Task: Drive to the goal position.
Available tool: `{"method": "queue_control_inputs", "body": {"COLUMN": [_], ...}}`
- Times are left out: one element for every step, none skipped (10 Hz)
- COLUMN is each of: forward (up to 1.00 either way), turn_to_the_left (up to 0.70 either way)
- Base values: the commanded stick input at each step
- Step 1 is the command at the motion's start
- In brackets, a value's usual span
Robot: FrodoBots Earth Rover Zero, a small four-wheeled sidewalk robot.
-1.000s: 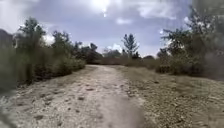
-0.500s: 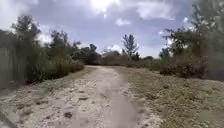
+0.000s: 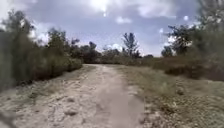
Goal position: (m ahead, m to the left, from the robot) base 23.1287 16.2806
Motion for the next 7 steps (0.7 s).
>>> {"method": "queue_control_inputs", "body": {"forward": [0.85, 0.85, 0.85, 0.85, 0.85, 0.85, 0.85], "turn_to_the_left": [0.00, 0.00, 0.00, 0.00, 0.00, 0.00, 0.00]}}
